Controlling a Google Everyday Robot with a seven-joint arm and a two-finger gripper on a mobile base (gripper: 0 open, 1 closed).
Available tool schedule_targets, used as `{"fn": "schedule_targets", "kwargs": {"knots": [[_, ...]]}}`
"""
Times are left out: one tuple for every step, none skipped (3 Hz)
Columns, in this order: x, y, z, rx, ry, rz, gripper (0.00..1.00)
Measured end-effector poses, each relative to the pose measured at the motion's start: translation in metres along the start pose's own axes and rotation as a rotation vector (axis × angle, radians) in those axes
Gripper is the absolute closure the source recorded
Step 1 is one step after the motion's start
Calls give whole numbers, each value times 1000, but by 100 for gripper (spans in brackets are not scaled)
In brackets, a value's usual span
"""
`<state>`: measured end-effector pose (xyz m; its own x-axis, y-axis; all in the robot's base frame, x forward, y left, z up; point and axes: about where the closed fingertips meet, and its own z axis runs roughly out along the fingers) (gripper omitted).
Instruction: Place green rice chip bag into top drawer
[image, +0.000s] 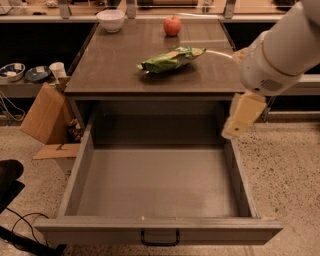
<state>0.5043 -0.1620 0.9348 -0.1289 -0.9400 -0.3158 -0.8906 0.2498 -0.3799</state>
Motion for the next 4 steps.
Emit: {"fn": "schedule_targets", "kwargs": {"knots": [[-32, -37, 27, 98, -97, -36, 0], [-73, -74, 43, 212, -217, -55, 0], [-112, -115, 48, 341, -333, -59, 0], [-121, -128, 42, 394, -367, -56, 0]]}}
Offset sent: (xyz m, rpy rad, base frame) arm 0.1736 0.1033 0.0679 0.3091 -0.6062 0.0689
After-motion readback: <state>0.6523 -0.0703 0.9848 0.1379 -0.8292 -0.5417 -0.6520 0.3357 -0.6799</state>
